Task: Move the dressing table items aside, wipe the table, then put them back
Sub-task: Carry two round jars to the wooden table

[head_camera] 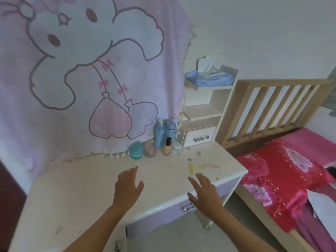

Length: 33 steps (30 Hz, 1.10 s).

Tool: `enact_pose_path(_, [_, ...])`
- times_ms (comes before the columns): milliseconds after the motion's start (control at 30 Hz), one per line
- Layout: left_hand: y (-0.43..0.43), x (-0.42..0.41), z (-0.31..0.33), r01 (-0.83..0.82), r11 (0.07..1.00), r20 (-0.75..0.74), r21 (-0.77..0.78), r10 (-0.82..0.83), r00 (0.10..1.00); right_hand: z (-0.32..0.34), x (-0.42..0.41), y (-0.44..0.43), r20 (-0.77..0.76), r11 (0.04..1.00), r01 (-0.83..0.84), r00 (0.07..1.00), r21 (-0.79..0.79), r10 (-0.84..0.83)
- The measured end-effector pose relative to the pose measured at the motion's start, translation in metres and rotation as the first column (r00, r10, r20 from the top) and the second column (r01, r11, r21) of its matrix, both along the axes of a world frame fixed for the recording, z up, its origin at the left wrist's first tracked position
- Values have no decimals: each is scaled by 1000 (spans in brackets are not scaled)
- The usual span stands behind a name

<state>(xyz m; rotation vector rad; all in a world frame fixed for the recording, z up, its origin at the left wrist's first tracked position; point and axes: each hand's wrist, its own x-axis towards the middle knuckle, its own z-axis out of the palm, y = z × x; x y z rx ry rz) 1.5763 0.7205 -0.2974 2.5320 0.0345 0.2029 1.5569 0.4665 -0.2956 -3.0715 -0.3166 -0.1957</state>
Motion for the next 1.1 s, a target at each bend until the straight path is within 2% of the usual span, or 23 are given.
enact_pose_path(133, [9,8,-23,-77,997,-71,27,79,994,-23,28,14,-120,995,-100,988,4,99])
enact_pose_path(267, [23,42,-33,-144,988,-85,51,148,985,-33,70,39,-153,988,-144,977,48,149])
enact_pose_path(400, [29,93,-45,-159,986,-83,60,163,983,-30,124,62,-167,987,-160,973,5,158])
enact_pose_path(500, [28,127,-57,-108,991,-22,78,110,994,-33,160,75,-219,984,-176,960,5,172])
enact_pose_path(600, [25,160,-66,-33,989,-48,143,41,998,-35,193,87,-196,985,-163,966,50,170])
enact_pose_path(667, [23,181,-69,8,987,-56,162,2,998,-38,209,95,-240,977,-163,952,135,192])
enact_pose_path(767, [19,207,-75,69,980,-60,185,-59,996,-50,224,104,-261,982,-149,949,119,176])
enact_pose_path(833, [15,221,-77,105,971,-59,216,-94,994,-54,231,112,-215,976,-158,958,152,189])
enact_pose_path(867, [14,226,-77,117,964,-60,238,-105,993,-57,236,115,-235,976,-155,954,150,188])
enact_pose_path(967, [12,237,-81,132,949,-60,286,-120,991,-66,253,118,-133,975,-154,975,161,176])
enact_pose_path(1033, [13,241,-86,126,951,-56,282,-115,992,-55,260,123,-193,962,-153,961,225,198])
enact_pose_path(1100, [15,245,-91,103,955,-45,277,-95,995,-59,265,125,-230,970,-166,951,179,205])
